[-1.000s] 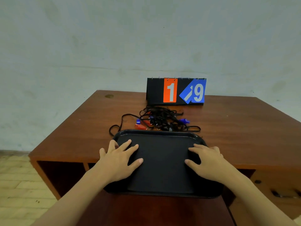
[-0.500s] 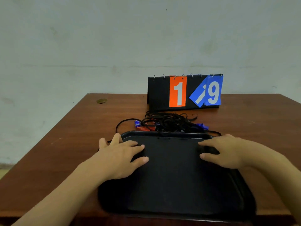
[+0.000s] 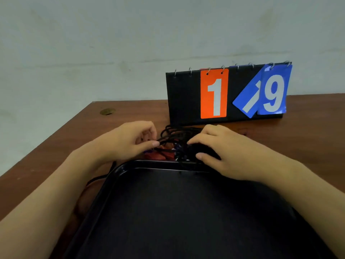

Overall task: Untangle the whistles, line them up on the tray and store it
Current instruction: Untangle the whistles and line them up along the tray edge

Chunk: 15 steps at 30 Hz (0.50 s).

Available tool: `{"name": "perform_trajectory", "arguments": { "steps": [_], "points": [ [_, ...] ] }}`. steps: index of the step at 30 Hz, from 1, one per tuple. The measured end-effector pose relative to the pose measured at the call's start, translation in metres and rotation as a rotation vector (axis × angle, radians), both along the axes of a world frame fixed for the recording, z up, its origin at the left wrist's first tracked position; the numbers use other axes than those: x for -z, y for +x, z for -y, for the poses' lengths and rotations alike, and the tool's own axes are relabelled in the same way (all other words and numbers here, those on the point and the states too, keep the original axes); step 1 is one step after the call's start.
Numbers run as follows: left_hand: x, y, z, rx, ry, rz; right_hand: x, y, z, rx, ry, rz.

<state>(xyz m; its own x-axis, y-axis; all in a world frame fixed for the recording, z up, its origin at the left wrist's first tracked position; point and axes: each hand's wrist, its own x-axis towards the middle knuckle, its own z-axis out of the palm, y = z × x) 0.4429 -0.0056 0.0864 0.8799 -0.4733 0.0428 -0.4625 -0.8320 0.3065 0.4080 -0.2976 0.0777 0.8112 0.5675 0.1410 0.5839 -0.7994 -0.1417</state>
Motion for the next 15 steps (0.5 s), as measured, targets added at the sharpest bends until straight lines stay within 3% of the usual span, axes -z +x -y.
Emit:
{"name": "perform_trajectory", "arguments": {
  "steps": [5, 11, 15],
  "points": [
    [0.004, -0.003, -0.007, 0.012, -0.030, 0.109, 0.015, -0.001, -0.001, 0.043, 0.007, 0.009],
    [0.000, -0.010, -0.002, 0.073, -0.010, -0.012, 0.015, 0.005, 0.012, 0.182, 0.014, 0.067],
    [0.000, -0.010, -0.006, 0.064, 0.006, 0.009, 0.008, 0.006, 0.021, 0.339, -0.048, 0.113]
  ]
}}
